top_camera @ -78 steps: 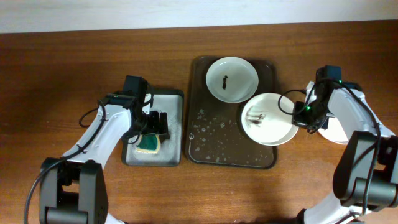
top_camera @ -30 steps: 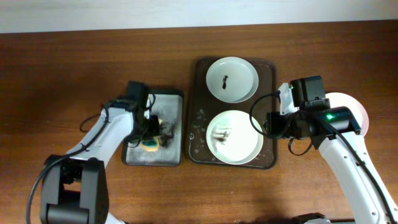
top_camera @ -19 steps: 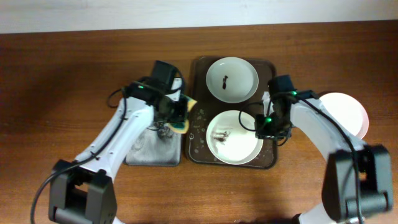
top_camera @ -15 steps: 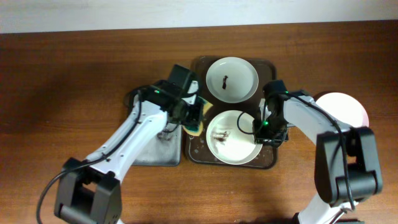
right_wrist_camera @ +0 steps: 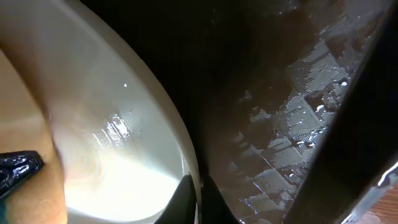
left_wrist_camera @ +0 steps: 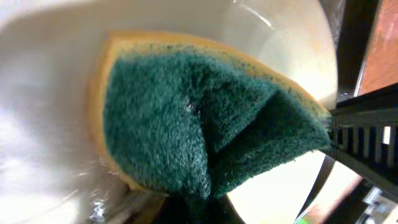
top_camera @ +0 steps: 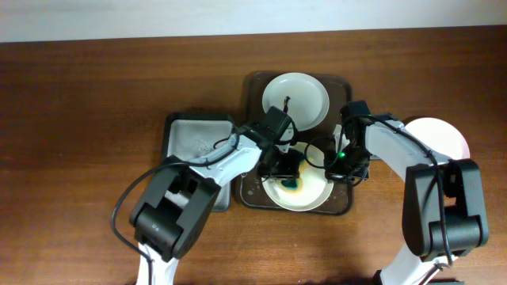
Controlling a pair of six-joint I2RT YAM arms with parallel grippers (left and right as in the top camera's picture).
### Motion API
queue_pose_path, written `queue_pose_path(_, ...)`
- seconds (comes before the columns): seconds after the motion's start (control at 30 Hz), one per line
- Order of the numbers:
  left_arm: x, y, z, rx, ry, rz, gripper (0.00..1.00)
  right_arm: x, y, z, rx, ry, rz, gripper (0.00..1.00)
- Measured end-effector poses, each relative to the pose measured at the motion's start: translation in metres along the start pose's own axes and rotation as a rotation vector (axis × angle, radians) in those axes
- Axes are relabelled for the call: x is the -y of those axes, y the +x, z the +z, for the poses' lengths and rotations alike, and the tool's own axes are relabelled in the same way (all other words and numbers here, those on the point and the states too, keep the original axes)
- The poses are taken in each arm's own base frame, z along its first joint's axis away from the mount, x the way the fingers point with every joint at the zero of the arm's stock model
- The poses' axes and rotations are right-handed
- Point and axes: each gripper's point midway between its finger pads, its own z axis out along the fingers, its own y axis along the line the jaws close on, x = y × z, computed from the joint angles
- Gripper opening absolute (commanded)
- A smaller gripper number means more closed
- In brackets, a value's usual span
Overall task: Clean dirty plates on tray and stack at the side
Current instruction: 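Scrub the white plate with the sponge while the right gripper tilts it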
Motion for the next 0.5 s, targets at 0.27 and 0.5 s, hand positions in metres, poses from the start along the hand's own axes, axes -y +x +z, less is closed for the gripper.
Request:
queue_pose_path(0.27, -0.016, 0.007, -0.004, -0.048, -0.114, -0.123, 0.0, -0.004, -0.001, 0.0, 0.002, -0.018, 0.002, 0.04)
queue_pose_path(0.5, -0.074, 0.008, -0.045, -0.022, -0.474, -0.194, 0.0, -0.011, -0.002, 0.002, 0.005, -0.044, 0.027, 0.04)
